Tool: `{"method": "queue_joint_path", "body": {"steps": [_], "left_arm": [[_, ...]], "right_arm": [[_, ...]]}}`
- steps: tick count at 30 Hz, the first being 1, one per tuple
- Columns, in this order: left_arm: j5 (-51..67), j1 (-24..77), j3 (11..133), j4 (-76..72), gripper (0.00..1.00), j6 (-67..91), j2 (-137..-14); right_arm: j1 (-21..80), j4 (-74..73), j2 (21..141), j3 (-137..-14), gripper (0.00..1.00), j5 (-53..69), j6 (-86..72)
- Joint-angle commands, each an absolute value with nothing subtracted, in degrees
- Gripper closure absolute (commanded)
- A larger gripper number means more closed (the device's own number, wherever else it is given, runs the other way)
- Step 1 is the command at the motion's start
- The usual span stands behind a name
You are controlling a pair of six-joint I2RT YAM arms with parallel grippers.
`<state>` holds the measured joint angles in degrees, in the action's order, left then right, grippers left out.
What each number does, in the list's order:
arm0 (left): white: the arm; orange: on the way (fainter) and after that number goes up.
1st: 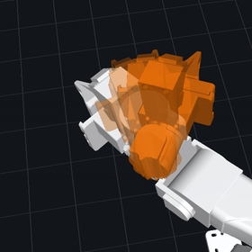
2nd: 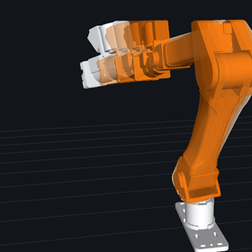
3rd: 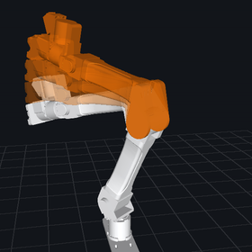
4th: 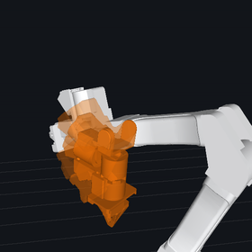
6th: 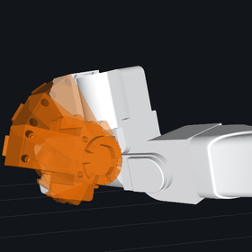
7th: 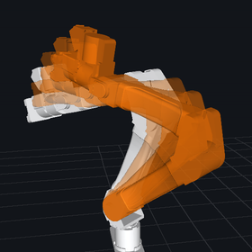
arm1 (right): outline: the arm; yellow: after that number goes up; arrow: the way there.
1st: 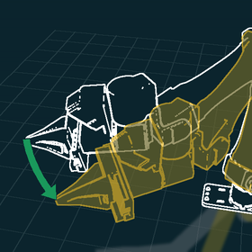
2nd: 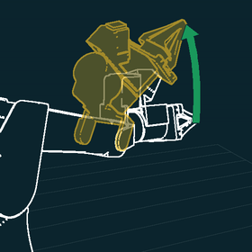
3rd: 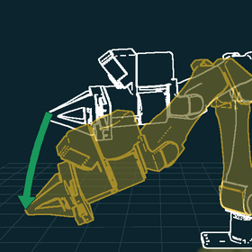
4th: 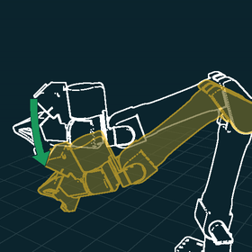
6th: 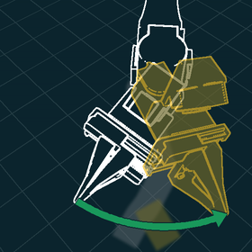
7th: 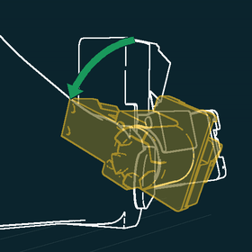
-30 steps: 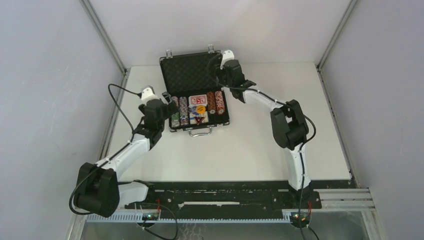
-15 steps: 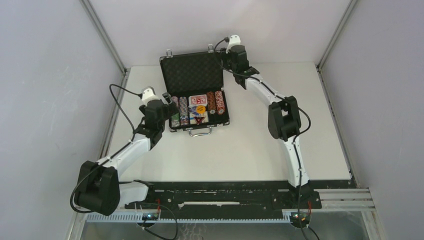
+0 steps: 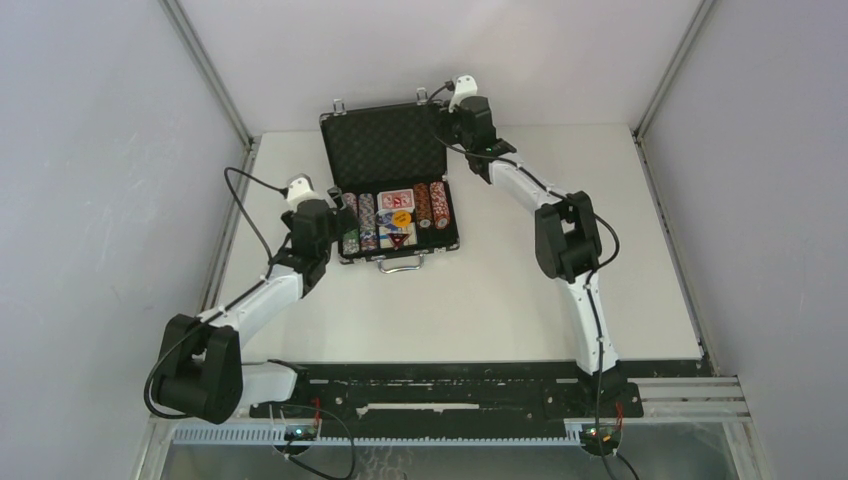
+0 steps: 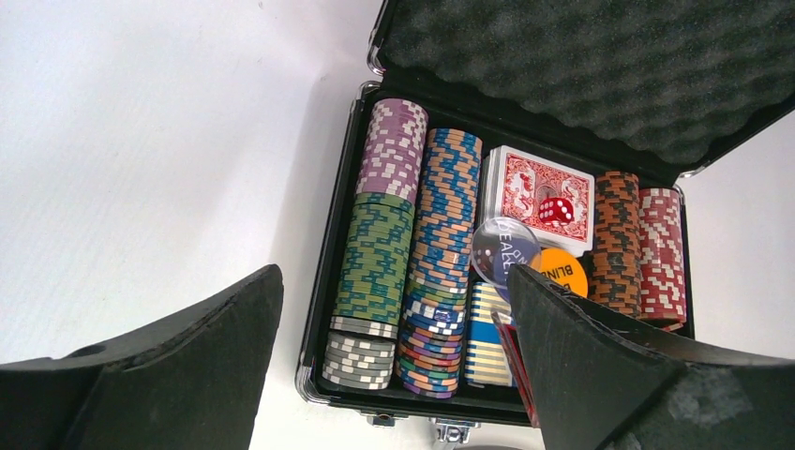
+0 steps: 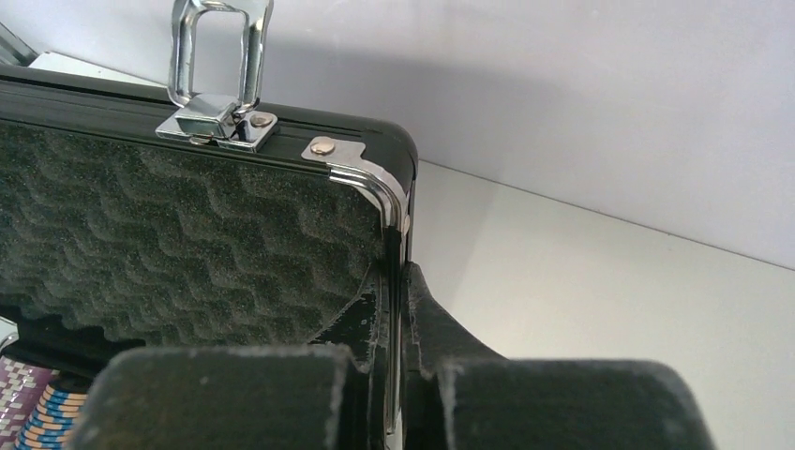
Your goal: Pack up texas hold em set
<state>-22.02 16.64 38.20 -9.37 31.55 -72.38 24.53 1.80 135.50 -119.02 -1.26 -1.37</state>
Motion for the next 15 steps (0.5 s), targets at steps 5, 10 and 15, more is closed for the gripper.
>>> {"method": "queue_joint_path", "body": {"steps": [5,10,15], "left_arm": [[-20.7,16.1,37.2,-12.4,0.07,33.0,-71.1],[-18.4,16.1,36.2,-12.4,0.08,33.7,-68.2],[-19.2,20.3,35.0,-8.4,0.1,33.4,-57.8]], "right_arm": [[27.7,10.6,123.1,-100.5,1.0,-3.8,0.9],[31.3,14.9,116.6,-89.0,0.98,-8.4,2.8],[35.2,13.8,109.7,-76.3,0.53,-12.0,1.2]]}}
